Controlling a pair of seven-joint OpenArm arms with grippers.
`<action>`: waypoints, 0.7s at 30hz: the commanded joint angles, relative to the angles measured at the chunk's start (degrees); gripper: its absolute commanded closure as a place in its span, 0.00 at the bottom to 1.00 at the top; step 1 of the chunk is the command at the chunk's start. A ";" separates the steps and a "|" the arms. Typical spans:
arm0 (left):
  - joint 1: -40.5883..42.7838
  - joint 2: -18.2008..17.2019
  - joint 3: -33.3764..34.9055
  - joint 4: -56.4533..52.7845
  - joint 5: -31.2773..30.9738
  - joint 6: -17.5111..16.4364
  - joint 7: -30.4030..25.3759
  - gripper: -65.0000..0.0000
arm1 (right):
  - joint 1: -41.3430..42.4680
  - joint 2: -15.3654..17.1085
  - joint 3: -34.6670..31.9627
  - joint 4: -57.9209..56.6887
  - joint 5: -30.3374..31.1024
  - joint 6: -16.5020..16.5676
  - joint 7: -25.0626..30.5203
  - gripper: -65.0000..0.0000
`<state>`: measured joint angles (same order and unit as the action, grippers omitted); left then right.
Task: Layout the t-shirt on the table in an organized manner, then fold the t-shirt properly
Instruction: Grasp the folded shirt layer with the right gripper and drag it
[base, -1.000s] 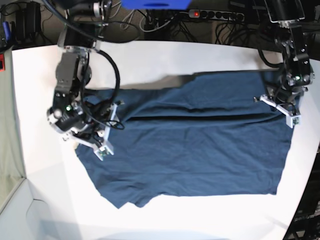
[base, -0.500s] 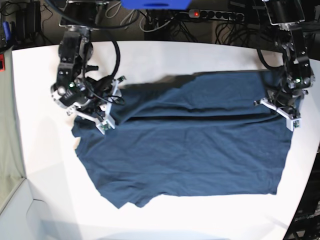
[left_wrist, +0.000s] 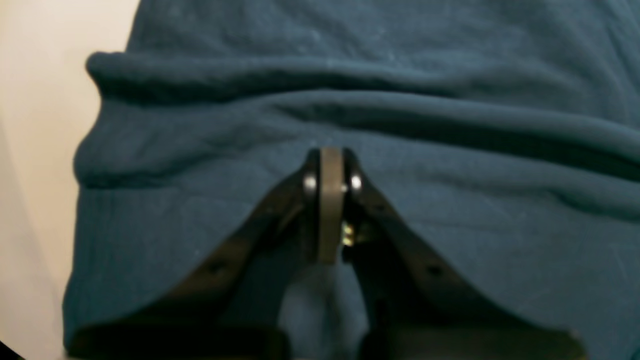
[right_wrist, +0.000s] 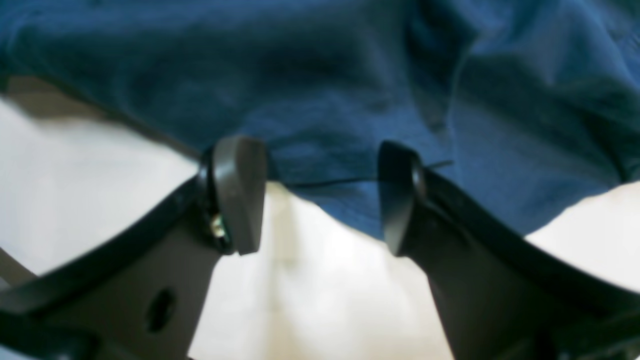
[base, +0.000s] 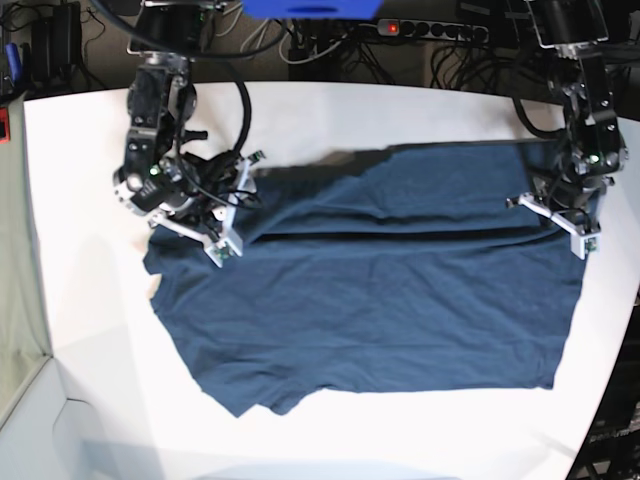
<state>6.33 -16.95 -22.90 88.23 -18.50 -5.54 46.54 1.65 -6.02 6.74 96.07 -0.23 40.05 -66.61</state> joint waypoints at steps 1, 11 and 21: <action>-0.57 -0.68 -0.27 0.79 -0.18 0.22 -0.79 1.00 | 1.29 -0.09 -0.02 -0.03 0.54 -0.05 1.60 0.51; -0.75 -0.68 -0.27 0.79 -0.18 0.22 -0.79 1.00 | 2.53 -0.09 -0.02 -3.90 0.63 -0.05 1.77 0.75; -1.01 -0.76 -0.27 -1.06 -0.09 0.22 -0.79 1.00 | 3.32 0.09 -0.11 -3.81 0.63 -0.05 1.33 1.00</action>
<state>6.00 -16.97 -22.90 86.54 -18.48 -5.54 46.48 4.03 -6.00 6.72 91.11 -0.19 40.05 -65.93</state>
